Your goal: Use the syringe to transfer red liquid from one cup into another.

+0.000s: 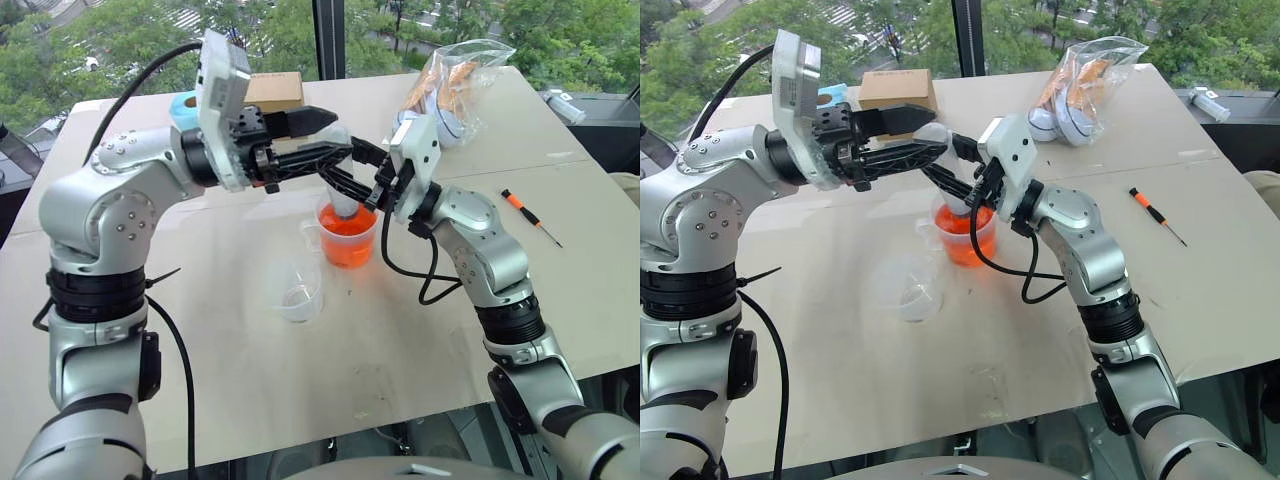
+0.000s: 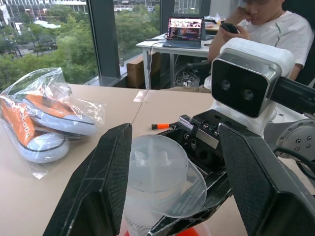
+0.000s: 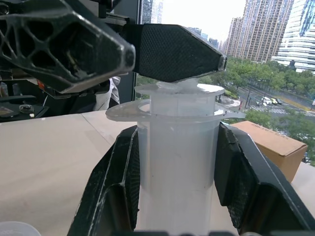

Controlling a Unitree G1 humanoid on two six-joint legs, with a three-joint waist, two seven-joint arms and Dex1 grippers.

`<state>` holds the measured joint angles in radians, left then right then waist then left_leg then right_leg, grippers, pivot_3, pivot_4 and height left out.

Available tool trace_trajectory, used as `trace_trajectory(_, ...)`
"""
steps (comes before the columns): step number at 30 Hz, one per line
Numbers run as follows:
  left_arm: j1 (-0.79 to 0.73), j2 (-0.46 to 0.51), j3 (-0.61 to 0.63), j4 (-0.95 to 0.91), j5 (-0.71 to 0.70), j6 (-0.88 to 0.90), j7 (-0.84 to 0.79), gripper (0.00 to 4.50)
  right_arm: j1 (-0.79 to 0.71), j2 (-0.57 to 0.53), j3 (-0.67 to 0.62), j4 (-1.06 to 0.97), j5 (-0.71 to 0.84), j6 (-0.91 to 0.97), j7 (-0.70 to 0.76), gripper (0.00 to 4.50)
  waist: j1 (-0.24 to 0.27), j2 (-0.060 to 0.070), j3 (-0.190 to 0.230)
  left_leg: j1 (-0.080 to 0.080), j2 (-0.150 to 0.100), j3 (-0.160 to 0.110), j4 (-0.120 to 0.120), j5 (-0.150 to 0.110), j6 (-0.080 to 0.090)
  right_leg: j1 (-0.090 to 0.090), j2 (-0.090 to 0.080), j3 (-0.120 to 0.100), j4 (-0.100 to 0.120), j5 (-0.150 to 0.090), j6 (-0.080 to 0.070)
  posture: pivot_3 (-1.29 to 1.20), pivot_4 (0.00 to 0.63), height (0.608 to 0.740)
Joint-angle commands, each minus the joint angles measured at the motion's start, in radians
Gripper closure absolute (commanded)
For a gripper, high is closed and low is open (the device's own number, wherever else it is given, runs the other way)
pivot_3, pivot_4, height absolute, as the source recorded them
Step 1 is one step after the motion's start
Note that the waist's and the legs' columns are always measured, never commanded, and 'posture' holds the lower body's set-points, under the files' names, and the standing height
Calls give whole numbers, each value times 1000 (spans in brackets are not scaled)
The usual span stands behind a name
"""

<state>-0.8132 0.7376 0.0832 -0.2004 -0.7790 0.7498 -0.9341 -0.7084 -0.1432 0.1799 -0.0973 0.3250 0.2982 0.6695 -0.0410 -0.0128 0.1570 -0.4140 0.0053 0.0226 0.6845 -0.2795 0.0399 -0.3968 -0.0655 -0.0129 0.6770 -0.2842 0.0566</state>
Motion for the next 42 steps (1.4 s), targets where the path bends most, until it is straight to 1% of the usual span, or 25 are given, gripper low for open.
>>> trace_trajectory(1,-11,-8,5,-6,13,-20,-7,1679,-7,8,-8,-24,5,-30,4,2899,0,0,0,0,0,0,0,0,0,0,0,0,0,0,0,0,150,740)
trace_trajectory(12,-25,-35,0,27,70,-45,4,1679,-4,6,-7,-29,1,-32,10,2899,0,0,0,0,0,0,0,0,0,0,0,0,0,0,0,0,150,740)
trace_trajectory(18,-19,-35,-1,14,67,-35,-14,1679,-9,9,-7,-30,4,-29,14,2899,0,0,0,0,0,0,0,0,0,0,0,0,0,0,0,0,150,740)
trace_trajectory(19,-19,-35,0,15,67,-35,-14,2108,-9,9,-7,-31,5,-28,14,2899,0,0,0,0,0,0,0,0,0,0,0,0,0,0,0,0,150,740)
trace_trajectory(20,-19,-36,1,16,68,-35,-13,2226,-10,10,-7,-31,4,-28,15,2899,0,0,0,0,0,0,0,0,0,0,0,0,0,0,0,0,150,740)
trace_trajectory(21,-19,-37,2,18,69,-36,-12,2521,-10,10,-7,-30,4,-28,16,2899,0,0,0,0,0,0,0,0,0,0,0,0,0,0,0,0,150,740)
trace_trajectory(22,-19,-37,2,18,70,-36,-12,3029,-11,11,-6,-30,4,-28,16,2899,0,0,0,0,0,0,0,0,0,0,0,0,0,0,0,0,150,740)
trace_trajectory(23,-19,-37,2,18,69,-36,-13,3094,-11,11,-6,-29,3,-28,17,2899,0,0,0,0,0,0,0,0,0,0,0,0,0,0,0,0,150,740)
trace_trajectory(28,-41,-32,5,45,94,-55,-10,3088,-6,12,3,-39,0,-20,20,2899,0,0,0,0,0,0,0,0,0,0,0,0,0,0,0,0,150,740)
trace_trajectory(35,-91,-38,17,47,82,-40,-8,3088,25,21,9,-37,10,28,2,2899,0,0,0,0,0,0,0,0,0,0,0,0,0,0,0,0,150,740)
trace_trajectory(42,-99,-31,36,31,74,-23,0,3088,44,28,20,-29,11,44,-1,2899,0,0,0,0,0,0,0,0,0,0,0,0,0,0,0,0,150,740)
